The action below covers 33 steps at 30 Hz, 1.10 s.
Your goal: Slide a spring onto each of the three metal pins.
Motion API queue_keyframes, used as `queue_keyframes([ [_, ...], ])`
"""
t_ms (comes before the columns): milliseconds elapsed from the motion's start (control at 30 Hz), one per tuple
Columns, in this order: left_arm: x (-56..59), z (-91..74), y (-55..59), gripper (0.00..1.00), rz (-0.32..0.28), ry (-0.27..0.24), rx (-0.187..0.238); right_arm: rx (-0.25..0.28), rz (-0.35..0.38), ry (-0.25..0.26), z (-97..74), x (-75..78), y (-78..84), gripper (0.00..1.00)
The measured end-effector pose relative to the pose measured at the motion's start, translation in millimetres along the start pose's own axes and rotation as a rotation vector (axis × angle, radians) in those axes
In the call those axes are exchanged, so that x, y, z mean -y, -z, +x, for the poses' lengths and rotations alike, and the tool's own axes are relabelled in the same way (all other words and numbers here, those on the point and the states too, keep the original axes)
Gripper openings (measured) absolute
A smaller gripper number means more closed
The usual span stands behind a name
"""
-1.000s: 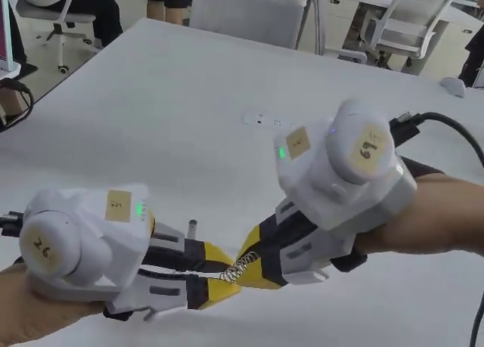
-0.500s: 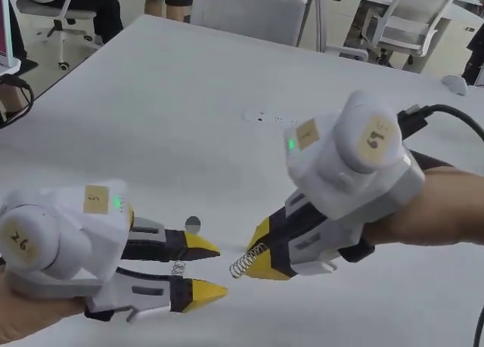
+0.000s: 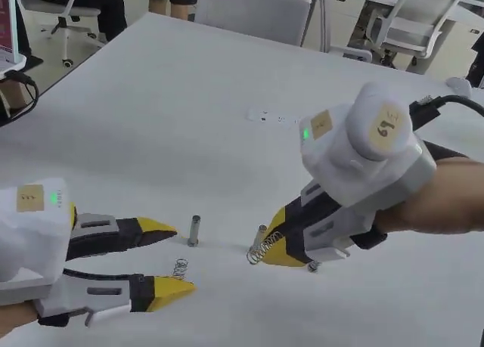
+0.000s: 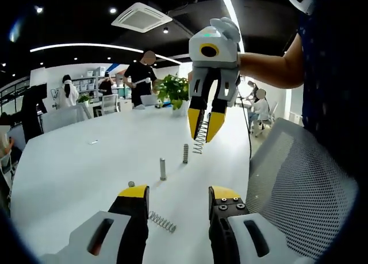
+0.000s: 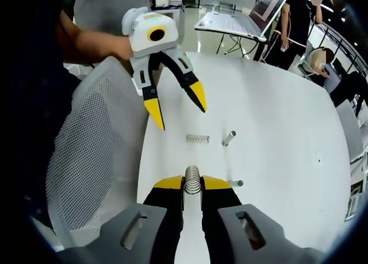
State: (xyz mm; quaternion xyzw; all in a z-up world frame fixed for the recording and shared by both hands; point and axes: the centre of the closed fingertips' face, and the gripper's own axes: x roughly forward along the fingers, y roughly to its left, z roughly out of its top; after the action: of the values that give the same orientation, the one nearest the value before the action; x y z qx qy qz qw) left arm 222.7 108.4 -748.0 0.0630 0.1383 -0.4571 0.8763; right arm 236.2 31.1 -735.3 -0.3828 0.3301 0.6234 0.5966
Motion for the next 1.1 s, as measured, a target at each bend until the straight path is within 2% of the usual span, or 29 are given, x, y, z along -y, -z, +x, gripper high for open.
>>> queue_keyframes([
  [233,-7.9,-9.9,8.1,0.44,-0.016,-0.045,0.002,-0.016,0.01,0.018,-3.7,10.4,3.8,0.08],
  [533,-20.5,-16.8,18.8,0.54,0.006,-0.11,-0.029,-0.053,0.018,0.048,-6.6,28.3,10.0,0.08],
  [700,-23.1,-19.1,20.9,0.56,0.014,-0.124,-0.035,-0.078,0.023,0.063,-7.2,38.8,15.0,0.08],
  [767,-24.7,-19.7,25.1,0.57,0.028,-0.131,-0.053,-0.092,0.026,0.07,-7.1,43.9,18.0,0.08],
  [933,-29.2,-19.6,35.1,0.58,0.022,-0.147,-0.067,-0.111,0.033,0.082,-5.5,55.0,21.6,0.08],
  [1100,-31.2,-20.5,40.3,0.6,0.03,-0.159,-0.082,-0.152,0.03,0.086,0.6,63.6,27.7,0.08],
])
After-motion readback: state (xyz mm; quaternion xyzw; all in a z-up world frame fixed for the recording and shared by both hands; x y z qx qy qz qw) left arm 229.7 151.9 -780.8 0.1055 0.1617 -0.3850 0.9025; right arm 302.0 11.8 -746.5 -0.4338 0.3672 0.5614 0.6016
